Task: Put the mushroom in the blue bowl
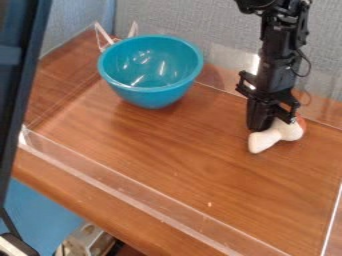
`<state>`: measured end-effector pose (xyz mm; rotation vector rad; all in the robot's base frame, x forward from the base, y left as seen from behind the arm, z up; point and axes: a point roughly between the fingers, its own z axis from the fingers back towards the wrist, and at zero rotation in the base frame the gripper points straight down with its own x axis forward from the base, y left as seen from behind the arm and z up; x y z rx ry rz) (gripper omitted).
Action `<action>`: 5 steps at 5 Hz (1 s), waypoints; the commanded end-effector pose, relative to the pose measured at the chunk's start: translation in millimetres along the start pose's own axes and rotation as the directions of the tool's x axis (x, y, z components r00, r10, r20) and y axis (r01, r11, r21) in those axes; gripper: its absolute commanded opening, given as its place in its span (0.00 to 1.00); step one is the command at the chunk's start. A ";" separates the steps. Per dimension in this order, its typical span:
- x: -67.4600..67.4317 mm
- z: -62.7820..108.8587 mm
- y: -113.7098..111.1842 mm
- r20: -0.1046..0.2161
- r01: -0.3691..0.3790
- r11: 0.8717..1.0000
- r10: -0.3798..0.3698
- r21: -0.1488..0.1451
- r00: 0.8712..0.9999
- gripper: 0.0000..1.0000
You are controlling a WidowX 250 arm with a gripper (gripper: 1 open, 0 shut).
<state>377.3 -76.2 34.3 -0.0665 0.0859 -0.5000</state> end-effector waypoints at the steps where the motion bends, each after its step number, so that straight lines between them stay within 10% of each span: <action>1: 9.6 47.4 15.4 0.119 -0.034 0.999 0.030 0.032 0.992 0.00; 2: 6.3 60.7 34.3 0.129 -0.082 0.996 0.077 0.035 0.989 0.00; 3: 12.8 60.0 29.2 0.132 -0.110 0.993 0.106 0.031 0.986 1.00; 5: 23.5 57.3 17.5 0.133 -0.121 0.992 0.116 0.029 0.984 1.00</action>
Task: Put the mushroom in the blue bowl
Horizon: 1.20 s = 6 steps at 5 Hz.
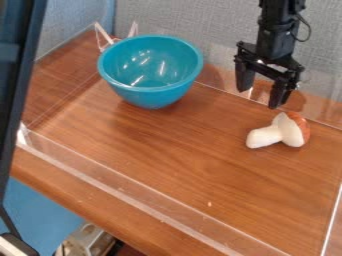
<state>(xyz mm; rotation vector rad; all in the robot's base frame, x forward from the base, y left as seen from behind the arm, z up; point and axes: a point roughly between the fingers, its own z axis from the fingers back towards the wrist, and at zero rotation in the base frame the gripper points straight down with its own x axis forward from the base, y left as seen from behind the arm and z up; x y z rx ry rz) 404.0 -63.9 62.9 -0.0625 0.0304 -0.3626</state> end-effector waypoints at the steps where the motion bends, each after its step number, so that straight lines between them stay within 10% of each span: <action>1: 13.4 15.7 -3.1 0.065 0.019 1.000 -0.020 0.016 0.998 1.00; 6: 16.8 -23.4 -15.5 0.035 0.013 1.000 -0.013 0.002 0.999 1.00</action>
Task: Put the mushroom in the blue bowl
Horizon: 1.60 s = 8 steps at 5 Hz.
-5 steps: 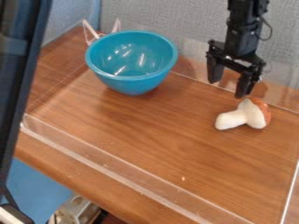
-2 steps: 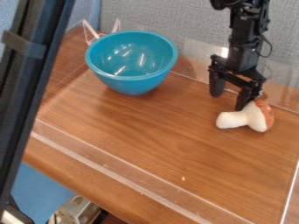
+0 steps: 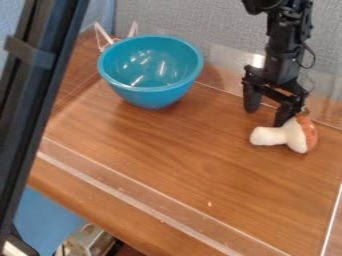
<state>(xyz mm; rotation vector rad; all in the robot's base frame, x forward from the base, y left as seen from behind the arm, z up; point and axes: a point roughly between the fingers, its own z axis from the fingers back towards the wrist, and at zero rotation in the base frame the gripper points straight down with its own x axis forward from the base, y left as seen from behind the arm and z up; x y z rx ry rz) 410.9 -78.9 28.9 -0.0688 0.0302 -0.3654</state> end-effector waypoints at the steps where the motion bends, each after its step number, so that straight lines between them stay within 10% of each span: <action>1: 5.5 5.0 -5.7 0.031 -0.014 1.000 0.014 0.005 0.999 1.00; 8: 13.4 -0.3 -28.4 -0.017 -0.017 1.000 0.017 -0.017 1.000 1.00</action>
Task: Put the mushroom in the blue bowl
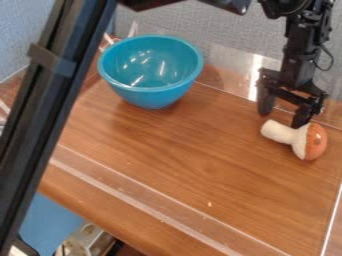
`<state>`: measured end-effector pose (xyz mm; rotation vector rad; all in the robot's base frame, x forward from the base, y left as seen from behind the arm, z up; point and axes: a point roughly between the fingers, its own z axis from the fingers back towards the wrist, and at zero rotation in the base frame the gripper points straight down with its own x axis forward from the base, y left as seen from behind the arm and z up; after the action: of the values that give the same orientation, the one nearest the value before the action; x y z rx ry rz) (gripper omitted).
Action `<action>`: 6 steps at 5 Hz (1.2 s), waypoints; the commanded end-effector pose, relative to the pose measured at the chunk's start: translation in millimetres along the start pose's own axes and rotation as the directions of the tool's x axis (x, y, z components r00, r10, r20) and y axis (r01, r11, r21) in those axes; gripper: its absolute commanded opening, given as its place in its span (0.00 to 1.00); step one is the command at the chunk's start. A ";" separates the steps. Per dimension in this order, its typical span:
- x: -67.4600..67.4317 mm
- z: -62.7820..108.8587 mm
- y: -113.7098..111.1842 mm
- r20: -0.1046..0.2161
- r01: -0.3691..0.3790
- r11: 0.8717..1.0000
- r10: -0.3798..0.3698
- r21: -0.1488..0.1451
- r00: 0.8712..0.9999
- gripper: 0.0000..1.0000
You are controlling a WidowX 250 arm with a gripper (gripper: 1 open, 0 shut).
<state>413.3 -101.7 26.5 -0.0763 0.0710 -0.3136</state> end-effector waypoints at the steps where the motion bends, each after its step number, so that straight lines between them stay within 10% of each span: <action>1: 1.1 -0.5 -9.6 0.010 0.065 0.998 -0.064 -0.004 0.998 1.00; 2: -6.3 -0.4 -14.2 0.006 0.048 0.999 -0.048 -0.007 0.999 0.00; 4: -15.0 34.1 -21.8 0.035 0.046 0.999 -0.046 -0.010 0.998 0.00; 6: -22.9 104.9 -21.5 0.112 0.106 0.994 -0.103 -0.022 0.988 0.00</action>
<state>386.7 -111.9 92.4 -0.1218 0.0796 -0.4046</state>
